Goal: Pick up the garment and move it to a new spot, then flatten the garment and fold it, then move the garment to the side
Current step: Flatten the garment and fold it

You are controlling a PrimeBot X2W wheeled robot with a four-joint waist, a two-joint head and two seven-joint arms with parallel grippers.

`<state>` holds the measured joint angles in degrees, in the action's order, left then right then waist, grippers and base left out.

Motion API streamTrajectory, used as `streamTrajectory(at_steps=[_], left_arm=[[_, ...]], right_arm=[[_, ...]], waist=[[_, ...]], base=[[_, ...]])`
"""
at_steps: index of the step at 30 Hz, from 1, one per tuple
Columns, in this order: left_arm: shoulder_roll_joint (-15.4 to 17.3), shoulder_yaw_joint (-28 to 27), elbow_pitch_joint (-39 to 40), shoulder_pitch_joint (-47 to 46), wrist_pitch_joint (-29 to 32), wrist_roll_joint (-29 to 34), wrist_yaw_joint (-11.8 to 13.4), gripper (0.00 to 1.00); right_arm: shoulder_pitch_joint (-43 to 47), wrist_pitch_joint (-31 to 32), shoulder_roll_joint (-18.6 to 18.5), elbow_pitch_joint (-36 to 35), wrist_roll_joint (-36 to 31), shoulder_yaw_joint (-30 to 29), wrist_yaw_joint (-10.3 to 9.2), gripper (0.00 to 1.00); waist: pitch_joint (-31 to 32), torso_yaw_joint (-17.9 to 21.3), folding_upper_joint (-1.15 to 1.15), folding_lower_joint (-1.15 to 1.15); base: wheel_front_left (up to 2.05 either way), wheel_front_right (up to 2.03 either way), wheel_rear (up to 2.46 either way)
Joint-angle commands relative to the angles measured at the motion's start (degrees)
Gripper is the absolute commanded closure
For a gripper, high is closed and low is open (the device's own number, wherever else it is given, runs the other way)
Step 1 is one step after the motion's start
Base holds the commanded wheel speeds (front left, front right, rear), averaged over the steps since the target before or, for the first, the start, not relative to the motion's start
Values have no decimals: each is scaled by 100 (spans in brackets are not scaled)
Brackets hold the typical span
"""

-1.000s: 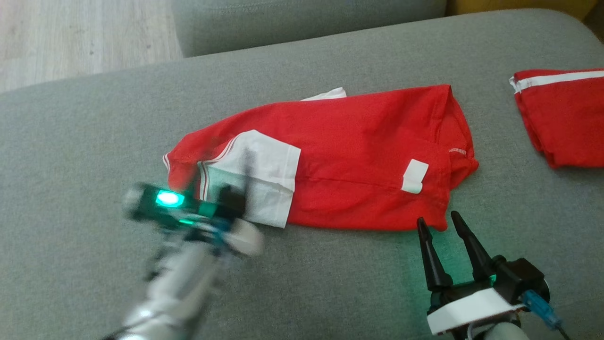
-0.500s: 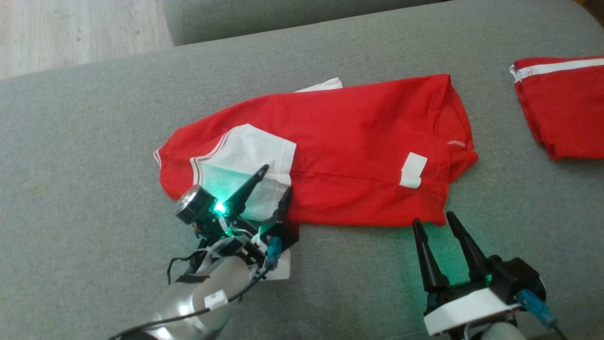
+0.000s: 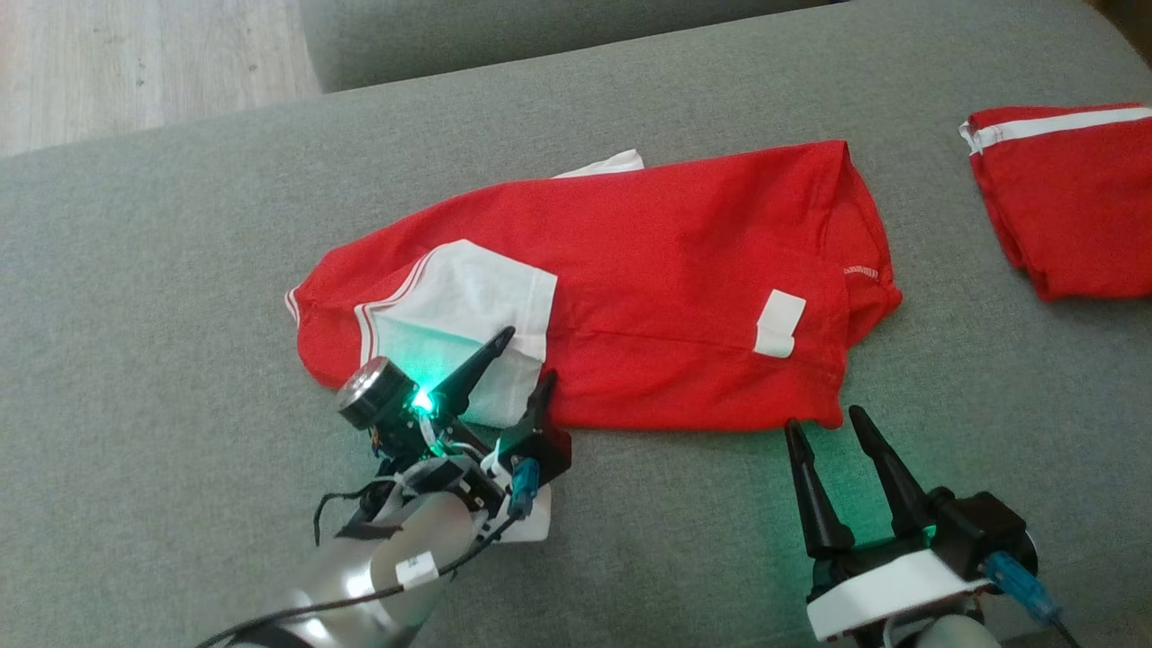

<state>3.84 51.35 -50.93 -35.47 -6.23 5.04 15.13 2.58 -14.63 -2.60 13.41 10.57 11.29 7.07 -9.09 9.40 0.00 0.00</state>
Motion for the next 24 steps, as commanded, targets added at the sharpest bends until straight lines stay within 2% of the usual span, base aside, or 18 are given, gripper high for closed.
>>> streamTrajectory(at_steps=[1,2,3,4,5,6,7,8,9,17,20,24], left_arm=[[33,-142,95,-334,-81,-27,41,0],[32,-141,84,-350,-94,-37,44,4],[31,-142,77,-362,-113,-51,48,20],[29,-143,70,-370,-134,-66,51,49],[29,-140,55,-376,-143,-78,54,58],[27,-143,36,-376,-143,-99,52,80],[26,-143,18,-376,-147,-116,51,93],[26,-143,18,-376,-147,-116,51,93],[25,-138,3,-378,-155,-127,52,100],[47,-207,177,-297,-460,-332,113,100],[231,-290,492,-238,-637,-399,201,100],[729,-510,1148,-14,-776,-538,365,100]], right_arm=[[-214,-37,-28,-151,25,156,42,0],[-215,-37,-28,-151,30,157,42,0],[-217,-37,-28,-150,34,157,42,0],[-217,-37,-28,-148,36,156,42,0],[-218,-37,-28,-145,38,156,42,0],[-218,-37,-28,-140,37,158,42,0],[-219,-37,-28,-138,36,157,42,0],[-219,-37,-28,-138,36,157,42,0],[-218,-37,-28,-137,33,153,42,0],[-117,-37,-28,-126,19,71,42,0],[-61,-37,-28,-138,30,0,42,0],[0,-37,-28,-150,39,-83,42,0]], waist=[[-10,6,0,0],[-16,7,0,0],[-19,8,0,0],[-21,10,0,0],[-19,12,0,0],[-15,15,0,0],[-9,18,0,0],[-9,18,0,0],[-2,20,0,0],[140,-79,0,0],[191,-194,0,0],[256,-341,0,0]], base=[[0,0,0],[0,0,0],[0,0,0],[0,0,0],[0,0,0],[0,0,0],[0,0,0],[0,0,0],[0,0,0],[0,0,0],[0,0,0],[0,0,0]])
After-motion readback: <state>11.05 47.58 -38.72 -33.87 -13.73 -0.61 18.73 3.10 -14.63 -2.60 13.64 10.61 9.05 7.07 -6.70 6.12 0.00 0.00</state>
